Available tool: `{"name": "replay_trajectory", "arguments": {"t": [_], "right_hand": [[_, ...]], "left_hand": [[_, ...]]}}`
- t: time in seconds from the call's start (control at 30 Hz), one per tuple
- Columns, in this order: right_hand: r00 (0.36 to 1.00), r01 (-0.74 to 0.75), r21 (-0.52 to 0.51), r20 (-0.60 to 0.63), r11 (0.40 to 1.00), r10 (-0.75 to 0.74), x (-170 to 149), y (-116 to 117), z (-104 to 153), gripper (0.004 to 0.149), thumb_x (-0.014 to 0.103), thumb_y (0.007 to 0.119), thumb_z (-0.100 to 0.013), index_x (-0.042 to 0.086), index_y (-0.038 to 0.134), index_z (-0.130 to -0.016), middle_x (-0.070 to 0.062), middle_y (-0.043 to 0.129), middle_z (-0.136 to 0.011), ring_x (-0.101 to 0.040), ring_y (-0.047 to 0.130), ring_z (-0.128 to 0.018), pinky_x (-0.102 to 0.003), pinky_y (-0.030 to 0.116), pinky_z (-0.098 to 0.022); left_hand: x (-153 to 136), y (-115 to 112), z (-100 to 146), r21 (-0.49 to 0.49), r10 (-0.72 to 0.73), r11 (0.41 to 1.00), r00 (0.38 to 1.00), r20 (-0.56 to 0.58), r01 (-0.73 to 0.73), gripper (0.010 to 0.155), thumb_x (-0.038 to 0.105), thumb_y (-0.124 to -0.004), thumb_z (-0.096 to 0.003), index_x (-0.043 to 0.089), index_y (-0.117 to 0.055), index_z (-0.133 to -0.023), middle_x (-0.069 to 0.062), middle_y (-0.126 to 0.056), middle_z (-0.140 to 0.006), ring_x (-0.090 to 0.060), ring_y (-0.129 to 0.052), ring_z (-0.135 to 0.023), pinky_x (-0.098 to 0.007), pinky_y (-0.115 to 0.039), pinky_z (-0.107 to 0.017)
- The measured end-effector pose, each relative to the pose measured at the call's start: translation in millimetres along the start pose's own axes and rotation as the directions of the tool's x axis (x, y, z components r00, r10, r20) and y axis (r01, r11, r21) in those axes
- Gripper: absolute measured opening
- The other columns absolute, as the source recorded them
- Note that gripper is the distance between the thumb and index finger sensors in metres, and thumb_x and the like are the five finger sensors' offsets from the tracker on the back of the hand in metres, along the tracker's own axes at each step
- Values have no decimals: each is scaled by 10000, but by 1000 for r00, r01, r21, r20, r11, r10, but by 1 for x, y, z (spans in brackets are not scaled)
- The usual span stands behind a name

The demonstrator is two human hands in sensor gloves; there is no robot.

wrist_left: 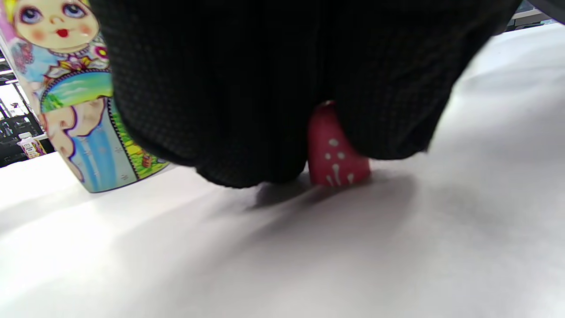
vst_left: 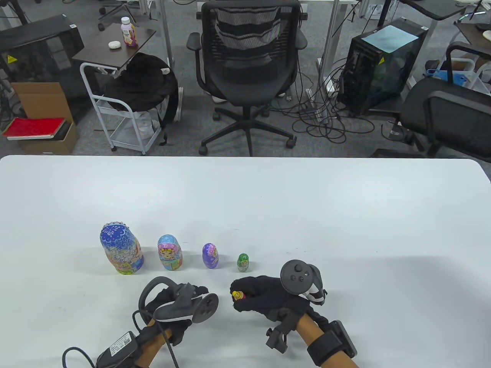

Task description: Separate nested Russian dolls into individual dolls

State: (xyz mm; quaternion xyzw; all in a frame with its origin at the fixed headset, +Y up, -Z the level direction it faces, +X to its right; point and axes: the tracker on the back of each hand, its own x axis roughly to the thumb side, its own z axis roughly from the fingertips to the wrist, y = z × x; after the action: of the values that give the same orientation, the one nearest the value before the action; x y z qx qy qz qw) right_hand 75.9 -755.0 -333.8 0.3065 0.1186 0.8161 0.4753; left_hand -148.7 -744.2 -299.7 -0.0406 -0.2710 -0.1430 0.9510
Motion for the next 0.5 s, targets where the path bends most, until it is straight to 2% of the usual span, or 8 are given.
{"name": "replay_trajectory", "arguments": {"t": [0.17,0.27,0.3,0.33,0.4,0.5], "right_hand": [[1000,-3,0,-2,1000,3,0,0,0,611,422,926,-380,103,832,-893,-152,1006,-759,-390,946,-715,-477,831,-532],[1000,-7,0,-5,1000,7,0,0,0,608,420,925,-382,99,831,-890,-154,1006,-758,-391,946,-714,-477,831,-531],[1000,-8,0,-8,1000,8,-1,0,0,610,420,924,-382,98,829,-892,-154,1006,-757,-391,944,-715,-478,830,-532],[1000,-9,1,-9,1000,9,-1,0,0,609,419,924,-382,96,830,-890,-154,1005,-757,-391,945,-714,-478,830,-532],[1000,-12,7,-15,1000,12,-1,2,-1,610,417,924,-383,91,829,-889,-158,1005,-755,-391,946,-713,-478,830,-532],[1000,-17,20,-19,1000,18,-2,4,-2,611,417,924,-383,88,828,-889,-157,1006,-753,-392,945,-713,-479,829,-531]], "left_hand": [[-2,2,2,-13,32,999,999,-11,-32,583,505,-897,-444,206,-795,-935,-79,-974,-853,-246,-1059,-687,-380,-946,-496],[-9,15,10,75,90,993,996,-25,-88,629,546,-862,-452,206,-764,-972,-88,-947,-893,-270,-1037,-719,-399,-923,-520],[-12,21,14,146,133,981,991,-22,-129,612,544,-838,-469,206,-762,-974,-86,-950,-890,-268,-1036,-717,-398,-920,-521],[-14,25,17,203,169,965,985,-11,-164,599,531,-833,-478,207,-759,-976,-84,-953,-885,-280,-1037,-706,-397,-919,-517],[-16,35,25,355,276,891,958,75,-284,574,510,-829,-490,209,-761,-974,-76,-959,-874,-271,-1040,-696,-393,-919,-511],[-12,40,29,433,366,803,912,185,-410,558,483,-830,-498,208,-757,-978,-70,-963,-867,-264,-1042,-690,-387,-920,-508]]}}
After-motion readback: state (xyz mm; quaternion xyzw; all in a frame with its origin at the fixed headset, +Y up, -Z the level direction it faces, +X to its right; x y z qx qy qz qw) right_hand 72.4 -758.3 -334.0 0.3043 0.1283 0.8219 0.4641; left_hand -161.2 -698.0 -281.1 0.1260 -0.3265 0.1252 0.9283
